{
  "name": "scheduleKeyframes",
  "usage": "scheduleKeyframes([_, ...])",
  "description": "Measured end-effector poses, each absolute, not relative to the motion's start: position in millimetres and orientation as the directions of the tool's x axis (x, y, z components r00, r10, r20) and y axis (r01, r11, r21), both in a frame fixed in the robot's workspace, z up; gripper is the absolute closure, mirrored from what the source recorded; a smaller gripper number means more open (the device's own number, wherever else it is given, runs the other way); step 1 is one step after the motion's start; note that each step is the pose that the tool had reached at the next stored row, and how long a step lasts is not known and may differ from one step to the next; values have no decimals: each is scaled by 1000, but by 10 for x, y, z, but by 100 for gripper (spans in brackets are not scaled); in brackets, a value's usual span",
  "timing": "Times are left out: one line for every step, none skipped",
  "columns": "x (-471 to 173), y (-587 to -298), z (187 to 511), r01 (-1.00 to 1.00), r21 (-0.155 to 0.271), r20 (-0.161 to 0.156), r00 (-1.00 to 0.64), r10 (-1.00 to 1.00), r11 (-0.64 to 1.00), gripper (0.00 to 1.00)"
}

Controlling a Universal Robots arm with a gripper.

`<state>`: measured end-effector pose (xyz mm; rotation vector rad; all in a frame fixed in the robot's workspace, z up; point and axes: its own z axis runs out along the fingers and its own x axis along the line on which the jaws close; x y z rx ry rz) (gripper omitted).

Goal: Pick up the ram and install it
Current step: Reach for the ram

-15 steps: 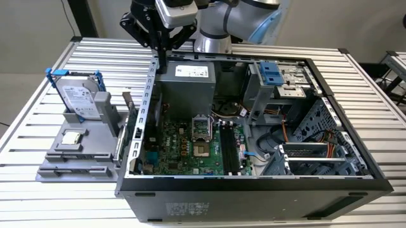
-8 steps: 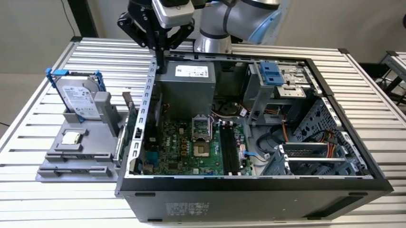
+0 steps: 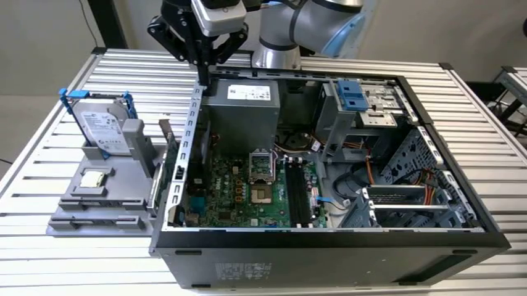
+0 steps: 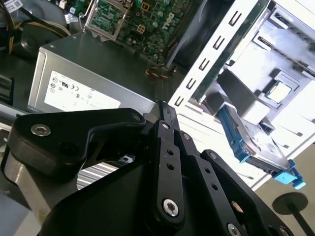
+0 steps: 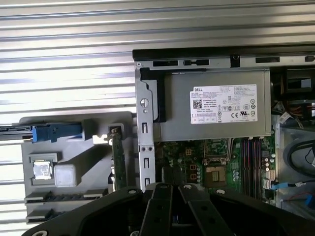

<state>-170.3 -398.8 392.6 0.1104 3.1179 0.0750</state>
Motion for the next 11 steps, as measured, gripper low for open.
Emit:
scheduleKeyframes([-1710, -3988, 3926, 70, 49, -19, -997, 71, 996, 100])
scheduleKeyframes([-1716, -3988, 3926, 70, 49, -19, -997, 71, 996, 100])
scheduleKeyframes([-1723, -3988, 3926, 70, 49, -19, -997, 71, 996, 100])
scheduleKeyframes([-1731, -3988, 3926, 70, 49, -19, -997, 71, 996, 100])
scheduleKeyframes([-1736, -3988, 3926, 70, 49, -19, -997, 71, 996, 100])
scheduleKeyframes([-1742, -3988, 3926, 70, 49, -19, -997, 71, 996, 100])
scheduleKeyframes([-1748, -3988, 3926, 70, 49, -19, -997, 71, 996, 100])
scheduleKeyframes([-1754, -3988, 3926, 70, 49, -19, -997, 71, 996, 100])
scheduleKeyframes([-1759, -3988, 3926, 70, 49, -19, -997, 71, 996, 100])
scheduleKeyframes([-1764, -3988, 3926, 70, 49, -19, -997, 71, 996, 100])
scheduleKeyframes([-1769, -3988, 3926, 70, 49, -19, -997, 71, 996, 100])
